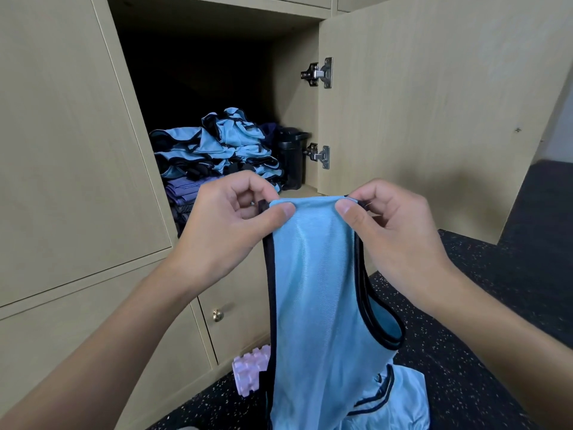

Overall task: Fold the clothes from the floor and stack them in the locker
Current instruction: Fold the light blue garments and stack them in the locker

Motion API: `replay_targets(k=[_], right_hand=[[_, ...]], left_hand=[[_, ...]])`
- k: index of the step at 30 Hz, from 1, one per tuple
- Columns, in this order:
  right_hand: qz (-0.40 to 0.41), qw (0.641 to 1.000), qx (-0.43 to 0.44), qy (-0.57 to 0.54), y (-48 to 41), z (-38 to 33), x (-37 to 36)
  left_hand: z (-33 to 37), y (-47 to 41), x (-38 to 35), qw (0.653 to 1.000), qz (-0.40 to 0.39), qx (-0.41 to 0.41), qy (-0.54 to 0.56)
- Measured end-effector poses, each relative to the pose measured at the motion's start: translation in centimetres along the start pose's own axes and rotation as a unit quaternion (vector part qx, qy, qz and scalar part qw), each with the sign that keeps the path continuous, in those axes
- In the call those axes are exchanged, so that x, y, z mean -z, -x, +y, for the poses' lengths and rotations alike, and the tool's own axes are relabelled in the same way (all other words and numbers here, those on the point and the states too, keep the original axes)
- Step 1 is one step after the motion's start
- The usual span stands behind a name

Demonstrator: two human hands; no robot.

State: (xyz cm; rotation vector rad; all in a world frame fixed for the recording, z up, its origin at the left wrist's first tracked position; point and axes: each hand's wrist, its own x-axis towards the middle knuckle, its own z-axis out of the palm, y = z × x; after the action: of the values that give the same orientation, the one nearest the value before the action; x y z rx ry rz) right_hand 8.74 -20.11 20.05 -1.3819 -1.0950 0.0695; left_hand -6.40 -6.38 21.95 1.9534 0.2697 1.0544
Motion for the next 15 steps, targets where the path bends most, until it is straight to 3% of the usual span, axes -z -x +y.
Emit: replay_targets(k=[6, 11, 15], right_hand=[[0.012, 1.0, -0.01, -0.025, 0.0, -0.1, 0.0], [-0.097, 0.988, -0.097, -0.071, 0.3, -0.1, -0.3], [-0.053, 0.991, -0.077, -0.092, 0.3, -0.6, -0.6]], left_hand=[[0.4, 0.0, -0.4, 0.999, 0.0, 0.01, 0.049], [0.6, 0.0, -0.2, 0.997, 0.038, 0.023, 0.068], [0.1, 0.8, -1.2, 0.984, 0.01, 0.108, 0.139]])
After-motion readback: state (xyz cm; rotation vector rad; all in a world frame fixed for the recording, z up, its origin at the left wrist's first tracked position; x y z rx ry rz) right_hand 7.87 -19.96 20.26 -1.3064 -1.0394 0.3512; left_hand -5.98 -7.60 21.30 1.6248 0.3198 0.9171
